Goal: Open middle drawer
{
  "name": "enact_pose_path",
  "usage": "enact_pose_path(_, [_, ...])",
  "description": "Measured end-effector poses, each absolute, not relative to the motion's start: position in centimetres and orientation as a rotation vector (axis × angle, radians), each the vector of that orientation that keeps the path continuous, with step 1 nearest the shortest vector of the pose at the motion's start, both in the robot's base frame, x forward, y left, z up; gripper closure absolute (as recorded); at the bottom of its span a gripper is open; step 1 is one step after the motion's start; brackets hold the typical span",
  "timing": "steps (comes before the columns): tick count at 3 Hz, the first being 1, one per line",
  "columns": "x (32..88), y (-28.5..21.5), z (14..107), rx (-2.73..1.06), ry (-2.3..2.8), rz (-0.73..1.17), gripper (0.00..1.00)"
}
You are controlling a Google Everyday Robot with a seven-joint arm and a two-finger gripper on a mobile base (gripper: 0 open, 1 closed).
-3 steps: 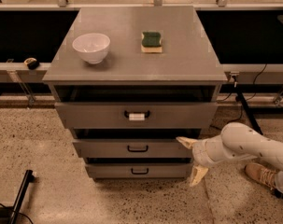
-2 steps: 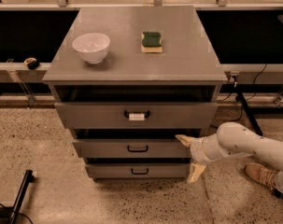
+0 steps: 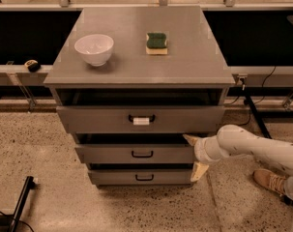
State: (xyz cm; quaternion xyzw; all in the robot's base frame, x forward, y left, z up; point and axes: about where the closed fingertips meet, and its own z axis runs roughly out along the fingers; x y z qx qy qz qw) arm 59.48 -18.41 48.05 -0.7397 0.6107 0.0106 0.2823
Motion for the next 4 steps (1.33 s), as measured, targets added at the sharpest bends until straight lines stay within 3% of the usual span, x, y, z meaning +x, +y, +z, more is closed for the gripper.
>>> enact_pose_path(3, [60.8, -17.5, 44.7, -1.953, 1.732, 0.035, 0.00])
enact_pose_path(4, [60.8, -17.5, 44.6, -1.954, 1.733, 0.037, 0.17])
